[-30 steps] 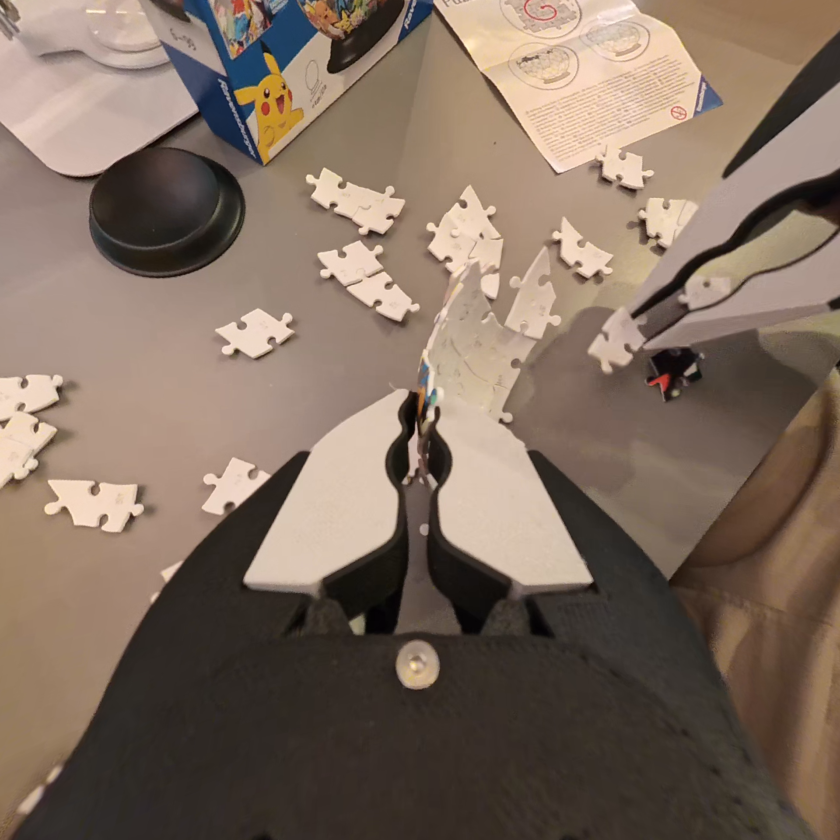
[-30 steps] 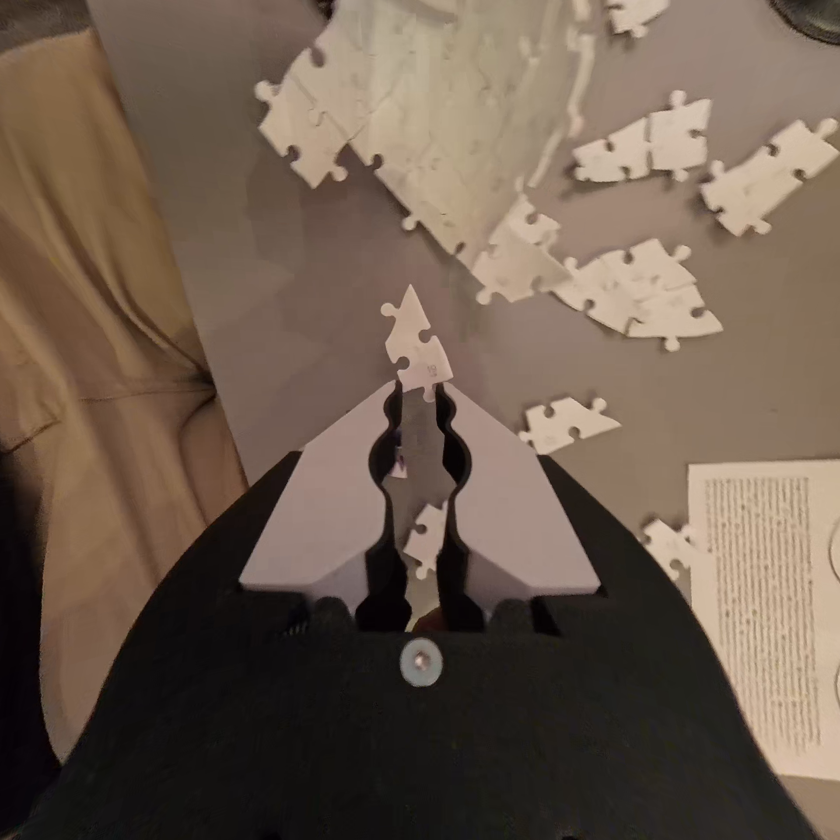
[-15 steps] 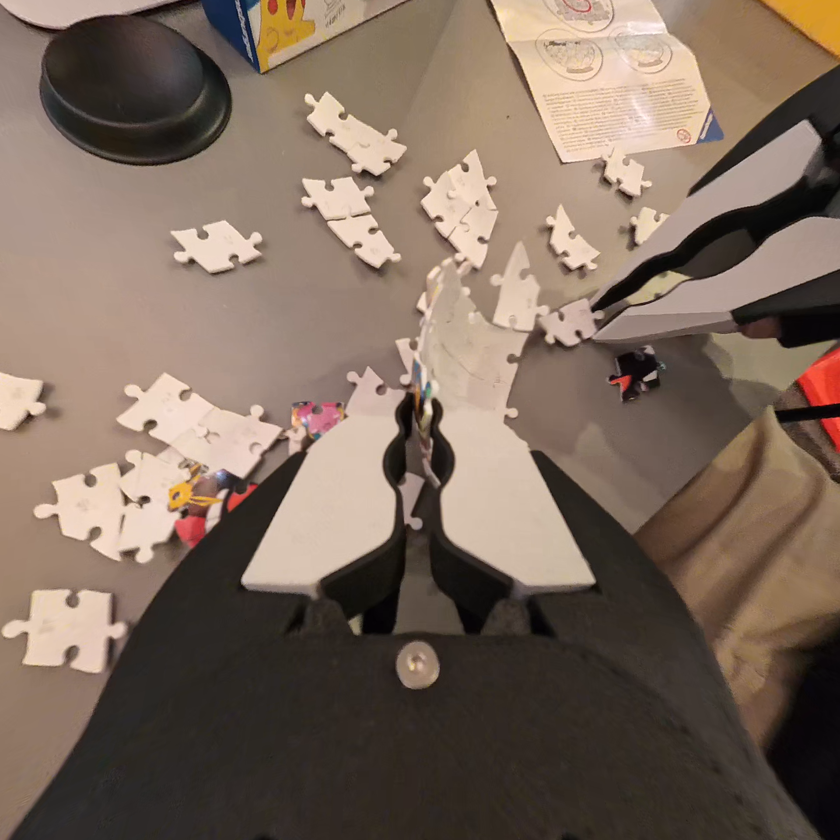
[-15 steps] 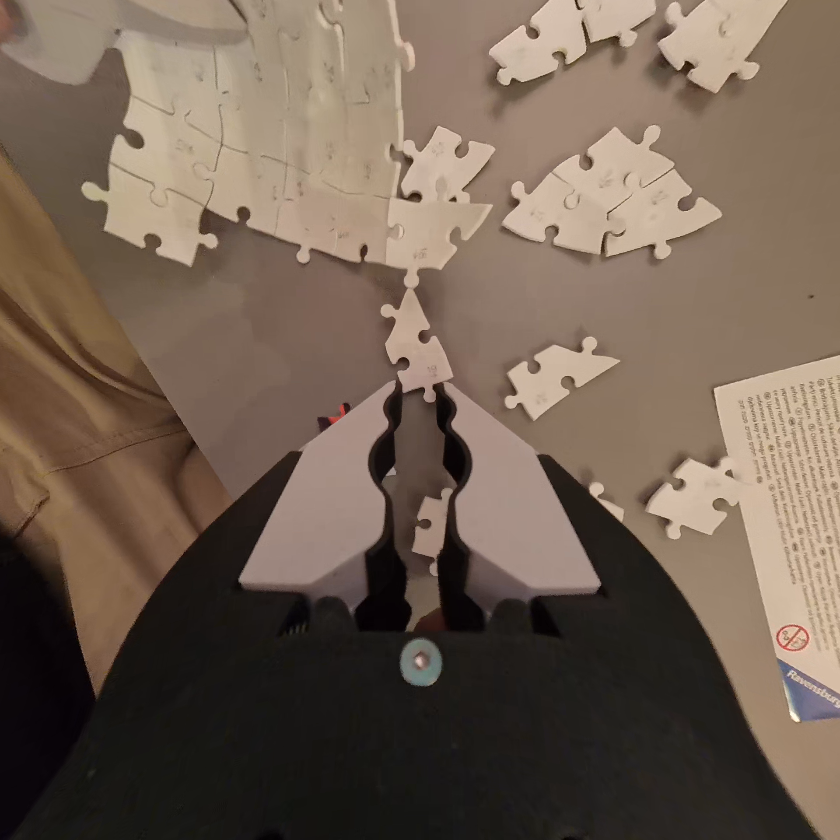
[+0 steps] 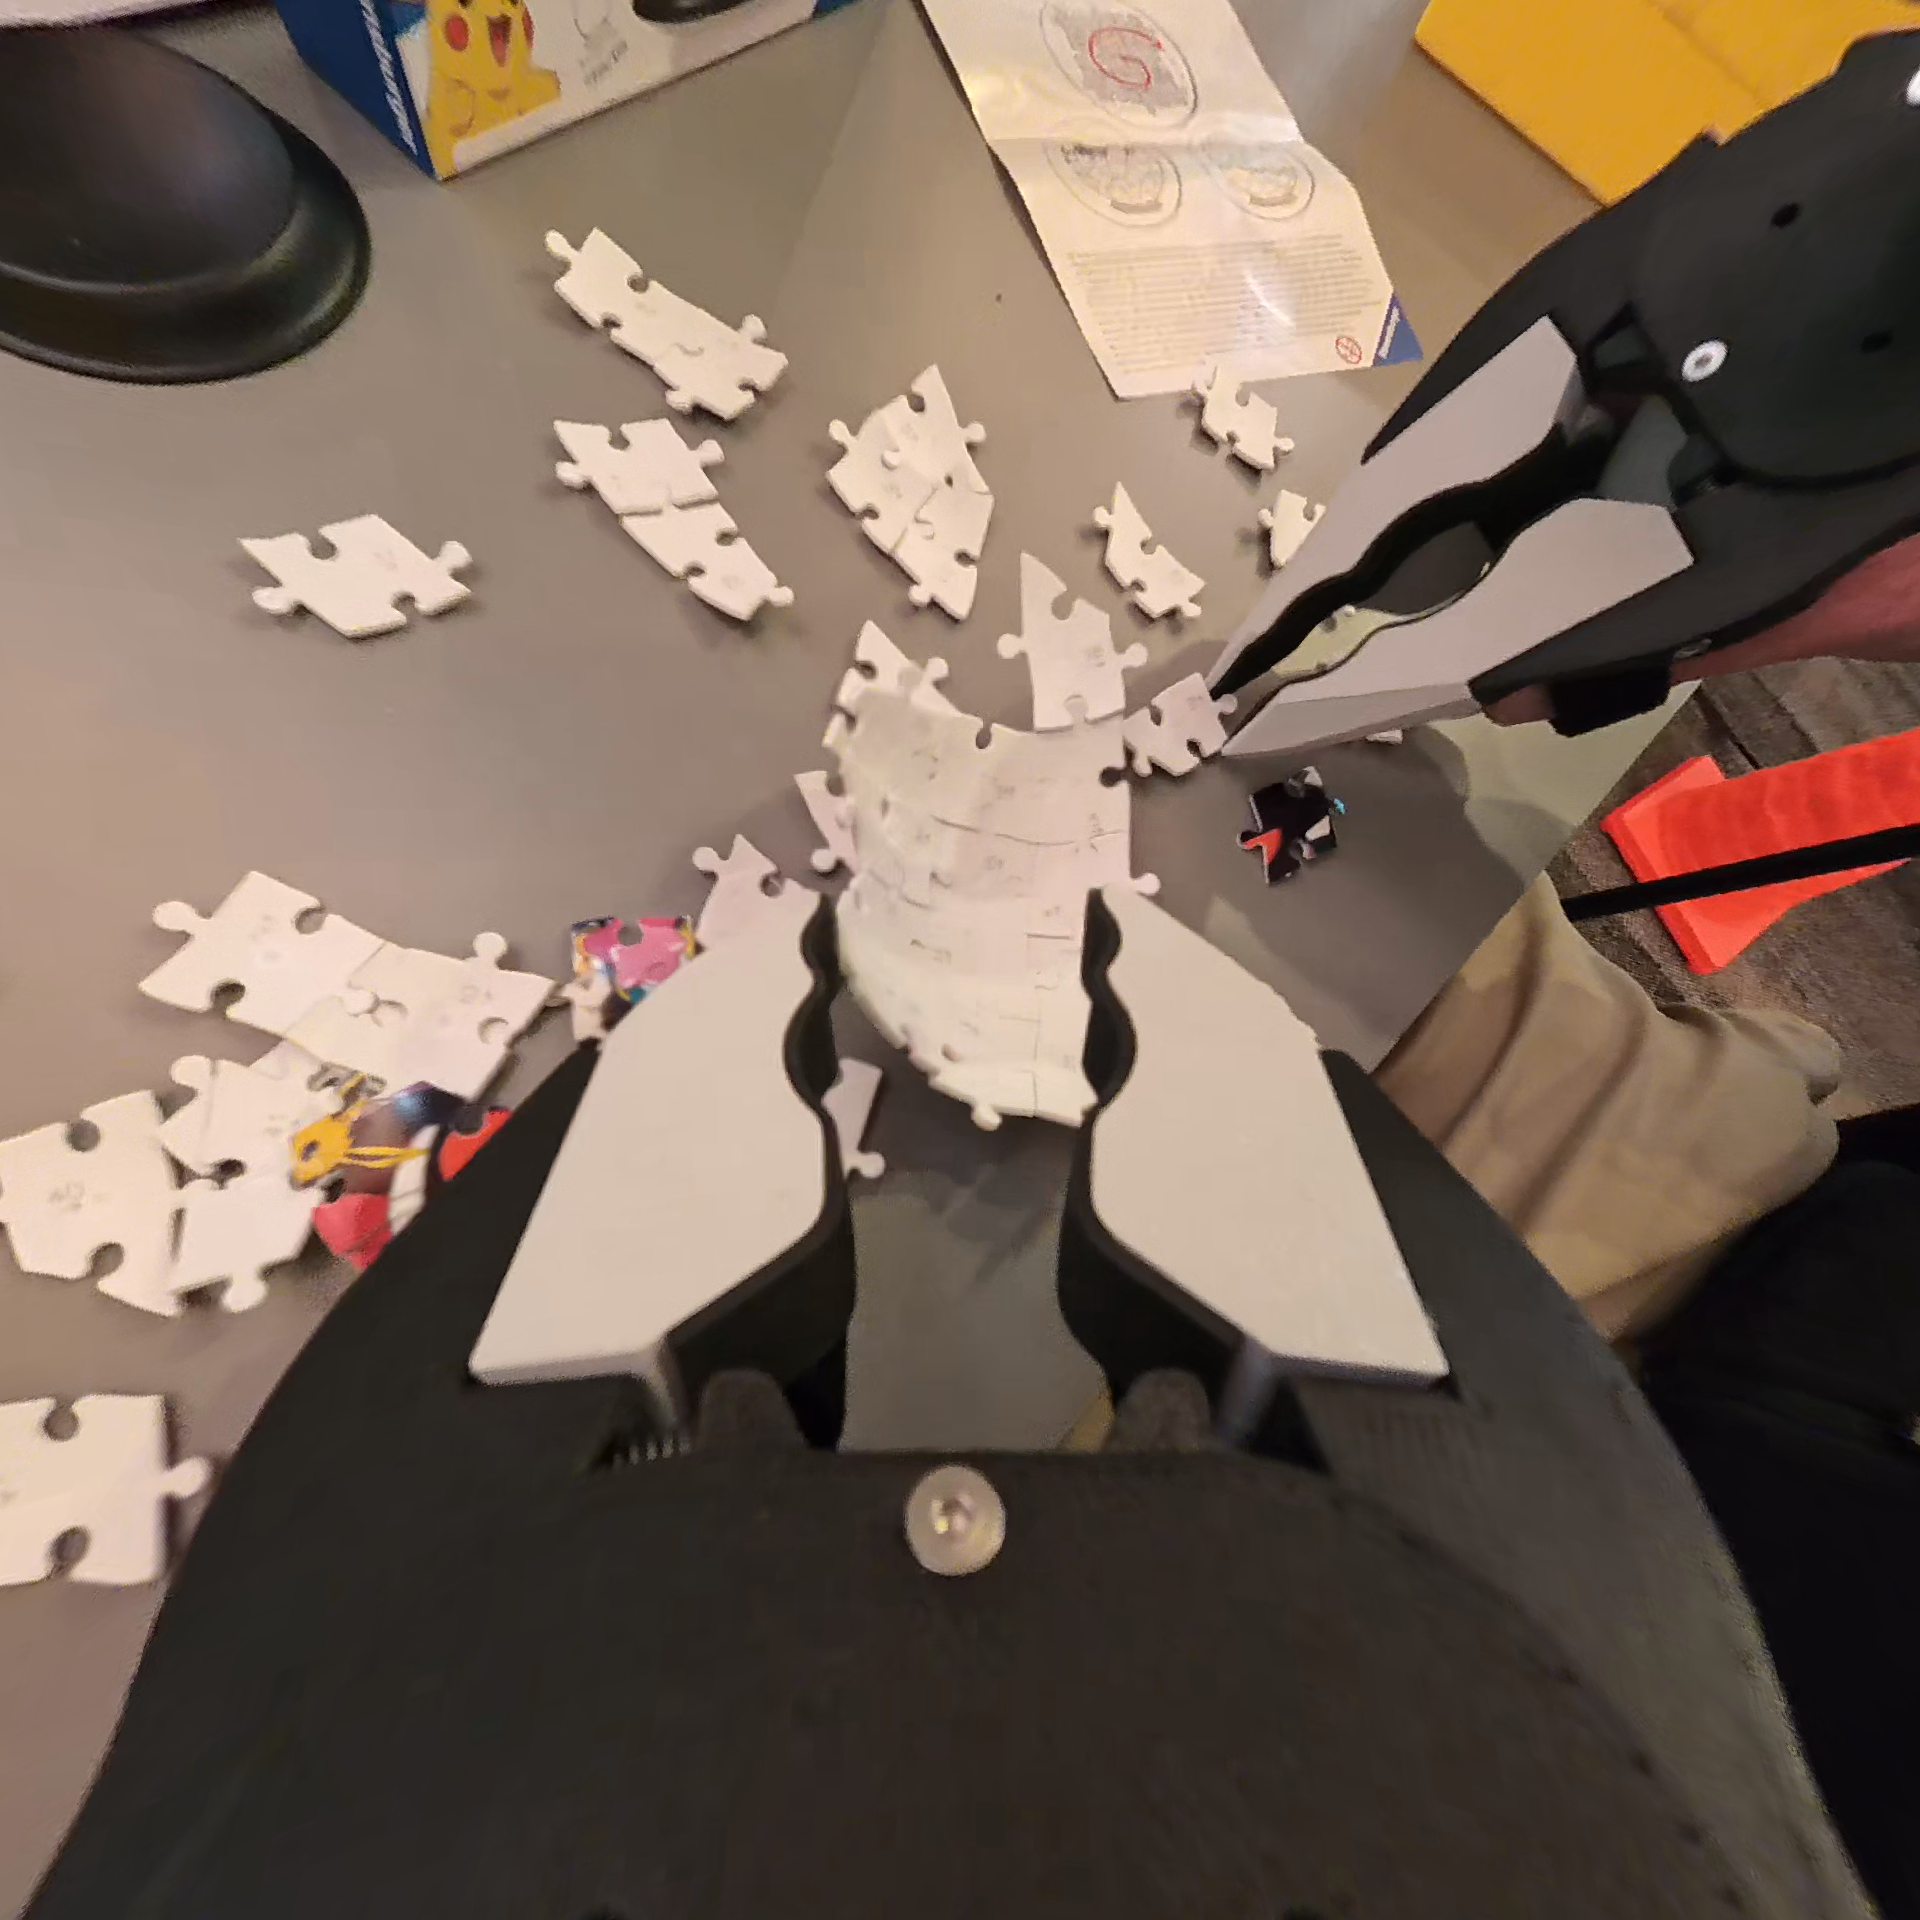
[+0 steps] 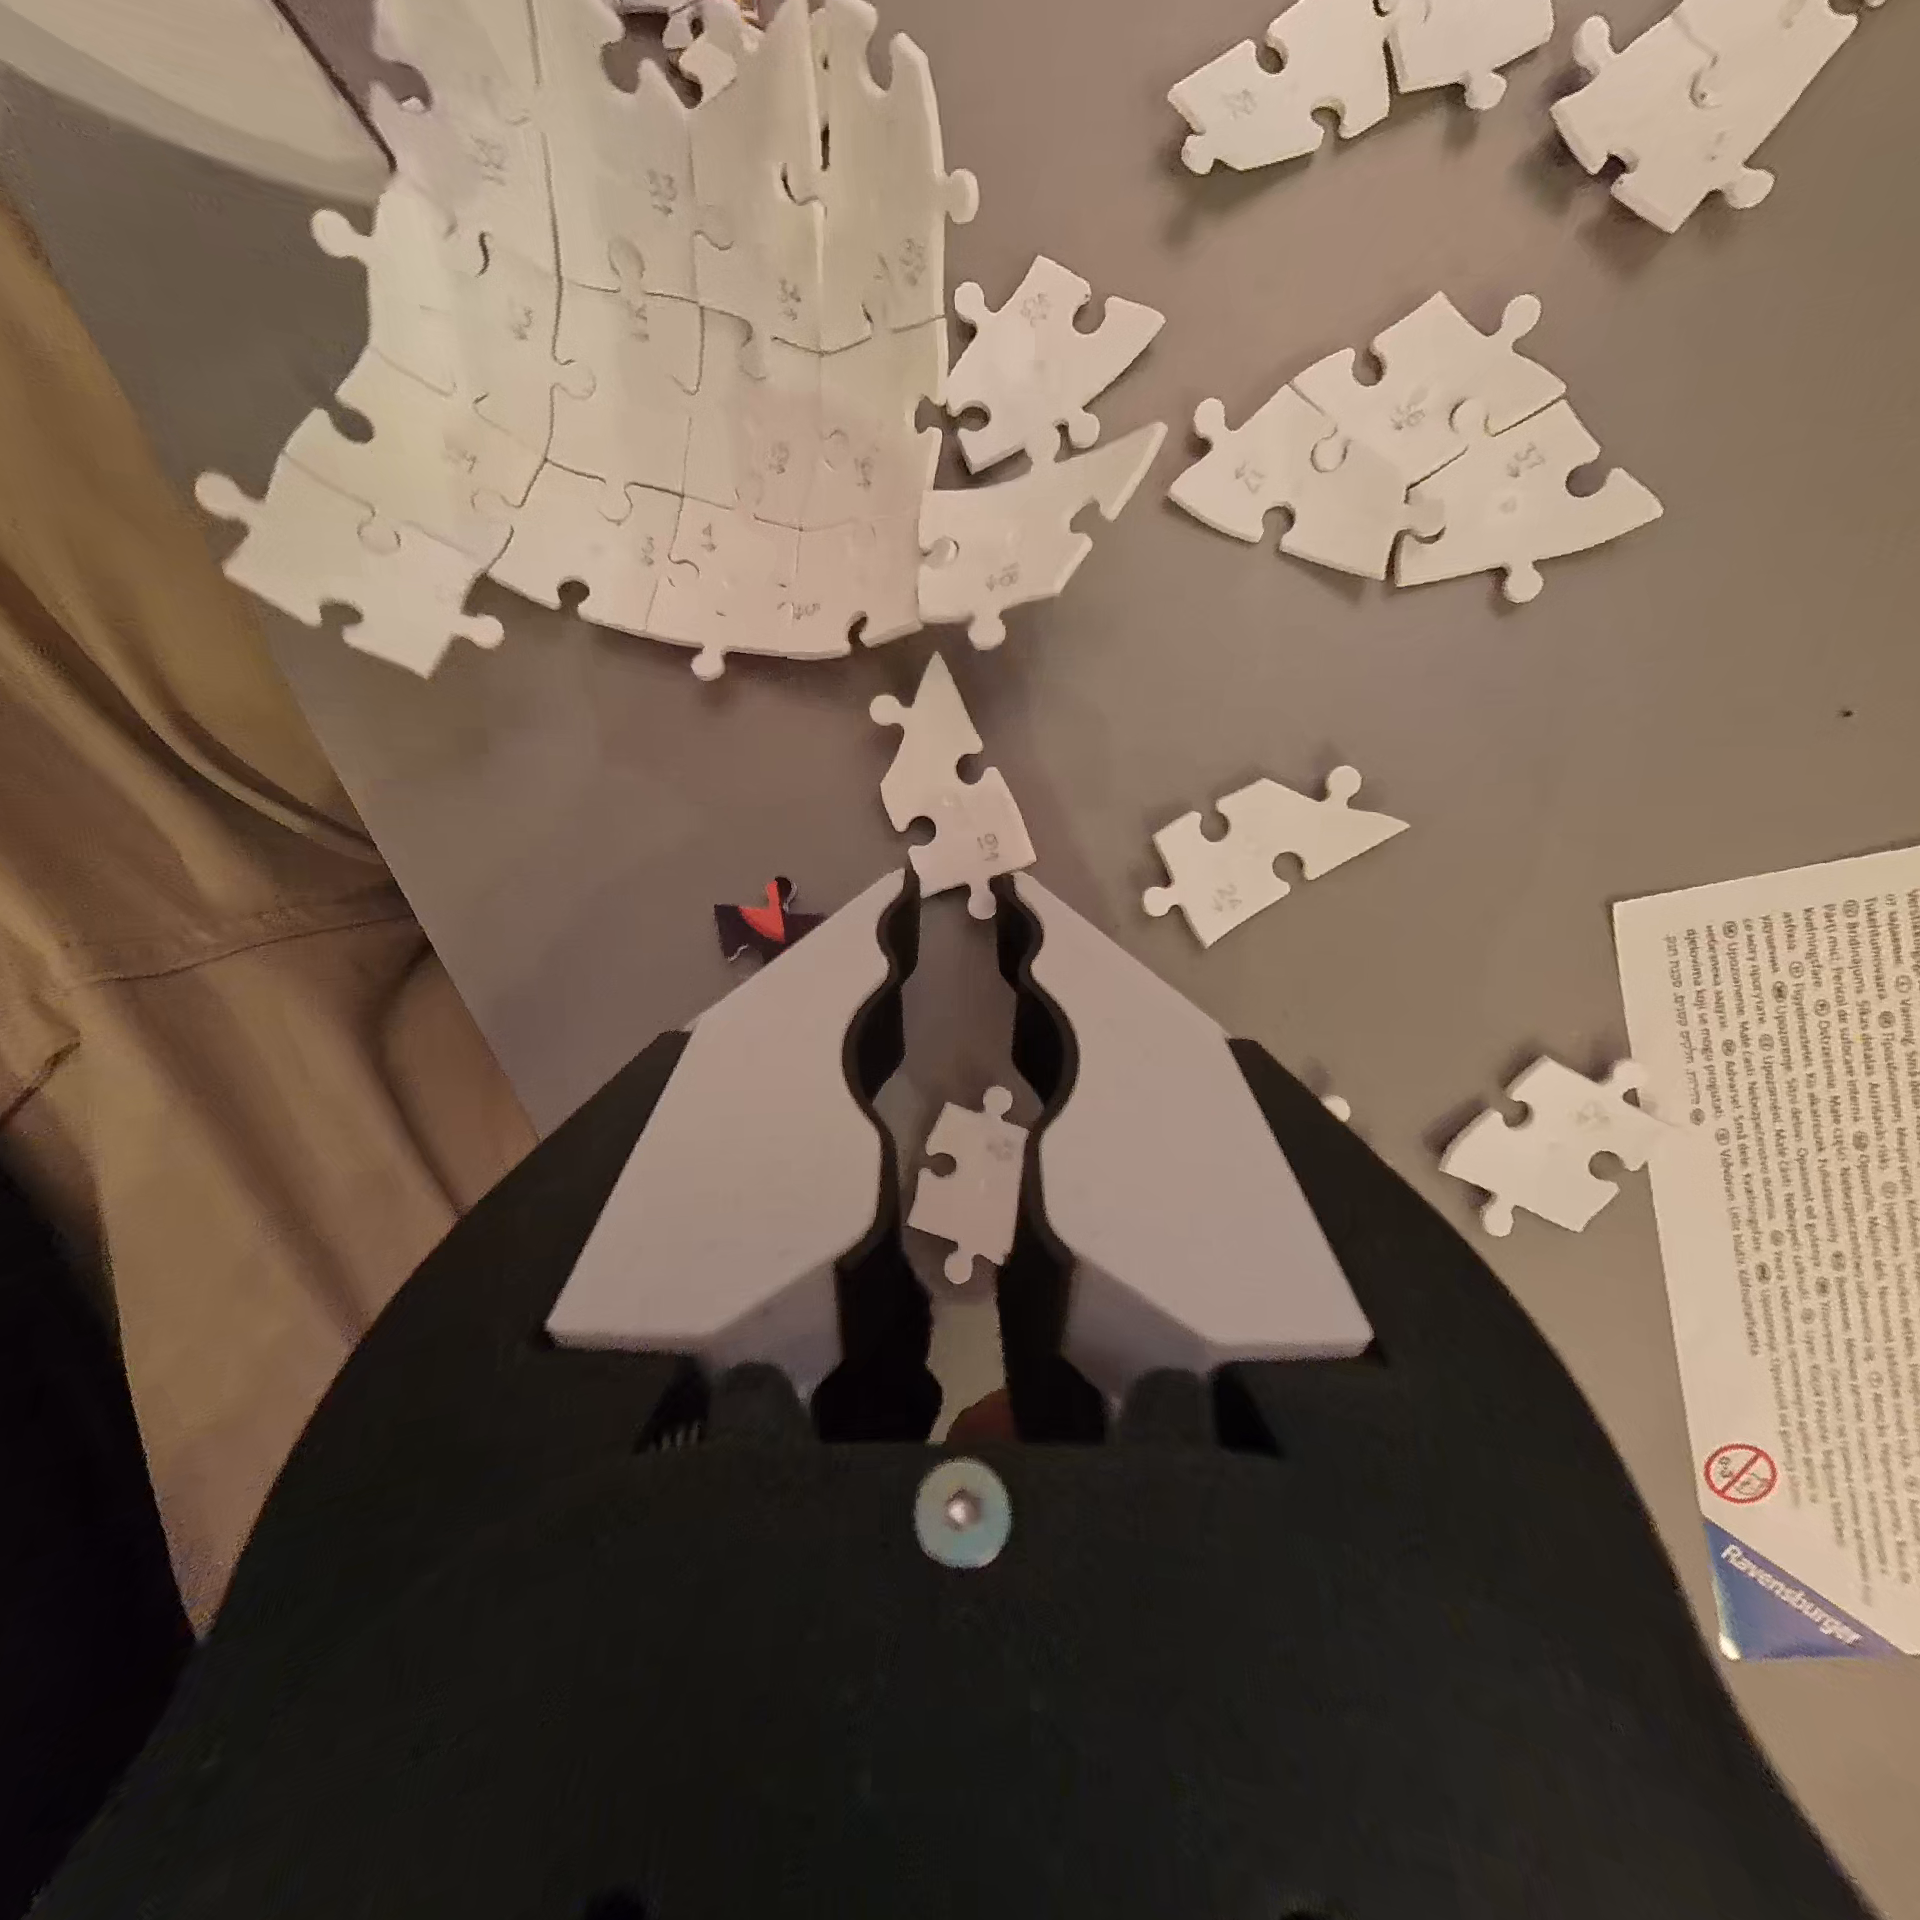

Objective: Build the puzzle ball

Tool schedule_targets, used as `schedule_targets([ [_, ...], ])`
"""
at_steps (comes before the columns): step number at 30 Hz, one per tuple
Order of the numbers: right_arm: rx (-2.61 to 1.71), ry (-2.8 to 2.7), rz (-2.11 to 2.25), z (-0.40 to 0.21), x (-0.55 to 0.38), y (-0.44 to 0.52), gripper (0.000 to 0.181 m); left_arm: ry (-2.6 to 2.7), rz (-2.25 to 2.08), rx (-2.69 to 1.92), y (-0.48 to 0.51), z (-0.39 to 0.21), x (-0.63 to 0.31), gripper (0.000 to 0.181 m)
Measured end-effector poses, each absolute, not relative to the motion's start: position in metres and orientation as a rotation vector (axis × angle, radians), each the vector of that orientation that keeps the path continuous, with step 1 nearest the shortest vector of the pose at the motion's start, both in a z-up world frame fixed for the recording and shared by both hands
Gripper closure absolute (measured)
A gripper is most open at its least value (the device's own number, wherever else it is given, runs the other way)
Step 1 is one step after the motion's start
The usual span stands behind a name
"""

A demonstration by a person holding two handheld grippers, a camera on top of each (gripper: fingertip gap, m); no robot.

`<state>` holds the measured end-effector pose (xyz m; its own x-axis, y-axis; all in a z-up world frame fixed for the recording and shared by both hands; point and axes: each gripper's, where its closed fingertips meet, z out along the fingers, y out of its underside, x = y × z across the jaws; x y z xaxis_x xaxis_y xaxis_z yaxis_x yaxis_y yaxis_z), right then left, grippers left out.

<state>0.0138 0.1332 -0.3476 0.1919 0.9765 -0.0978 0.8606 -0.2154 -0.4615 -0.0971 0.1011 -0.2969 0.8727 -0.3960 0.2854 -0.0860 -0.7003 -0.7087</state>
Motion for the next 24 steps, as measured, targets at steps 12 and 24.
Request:
schedule_targets([
  [12, -2.096, -1.842, 0.539, -0.346, 0.019, 0.131, 0.168, 0.857, -0.203, -2.259, 0.131, -0.277, -0.062, 0.160],
  [24, -2.106, -1.858, 0.549, -0.350, 0.023, 0.132, 0.168, 1.218, -0.203, -2.396, 0.140, -0.336, -0.029, 0.173],
])
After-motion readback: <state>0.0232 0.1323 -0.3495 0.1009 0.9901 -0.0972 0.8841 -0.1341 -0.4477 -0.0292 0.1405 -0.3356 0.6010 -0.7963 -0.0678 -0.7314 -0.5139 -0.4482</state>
